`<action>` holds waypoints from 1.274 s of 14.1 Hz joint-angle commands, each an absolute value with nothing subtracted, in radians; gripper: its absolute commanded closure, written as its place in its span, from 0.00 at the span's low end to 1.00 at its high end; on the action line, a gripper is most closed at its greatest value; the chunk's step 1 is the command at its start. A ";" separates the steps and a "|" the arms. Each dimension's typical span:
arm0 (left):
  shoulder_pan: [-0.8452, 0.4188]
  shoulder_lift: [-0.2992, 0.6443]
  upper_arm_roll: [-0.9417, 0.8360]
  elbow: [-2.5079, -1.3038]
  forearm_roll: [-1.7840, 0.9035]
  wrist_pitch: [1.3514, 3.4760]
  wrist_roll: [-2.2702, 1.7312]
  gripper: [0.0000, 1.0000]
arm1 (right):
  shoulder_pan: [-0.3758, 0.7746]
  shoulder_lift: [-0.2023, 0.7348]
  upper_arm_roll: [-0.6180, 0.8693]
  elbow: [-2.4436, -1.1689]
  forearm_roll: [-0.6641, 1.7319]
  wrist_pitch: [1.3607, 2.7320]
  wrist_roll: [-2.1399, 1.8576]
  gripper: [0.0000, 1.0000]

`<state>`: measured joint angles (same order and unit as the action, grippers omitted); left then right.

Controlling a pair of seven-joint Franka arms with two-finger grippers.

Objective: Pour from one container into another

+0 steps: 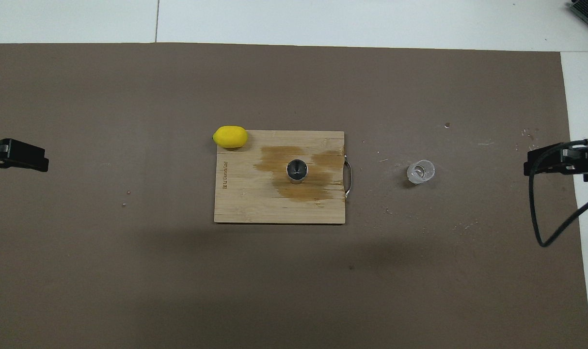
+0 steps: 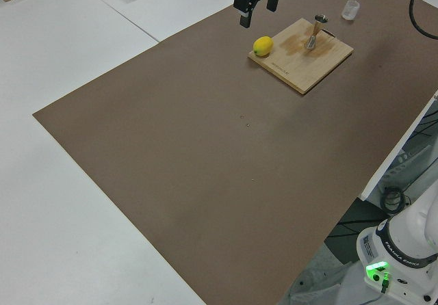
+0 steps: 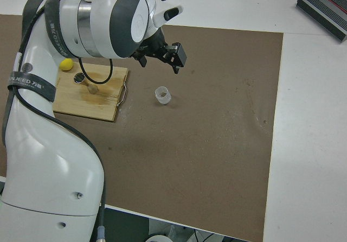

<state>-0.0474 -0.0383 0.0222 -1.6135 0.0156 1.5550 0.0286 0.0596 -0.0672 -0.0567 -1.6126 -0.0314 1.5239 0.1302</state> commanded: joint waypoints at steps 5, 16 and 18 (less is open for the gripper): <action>-0.060 -0.055 0.031 -1.624 0.028 1.543 0.020 0.00 | 0.064 -0.061 -0.057 -1.594 -0.043 1.485 0.121 0.00; -0.060 -0.055 0.031 -1.624 0.028 1.543 0.020 0.00 | 0.032 -0.061 -0.044 -1.595 -0.045 1.485 0.124 0.00; -0.060 -0.055 0.031 -1.624 0.028 1.543 0.020 0.00 | 0.034 -0.063 -0.044 -1.597 -0.044 1.485 0.124 0.00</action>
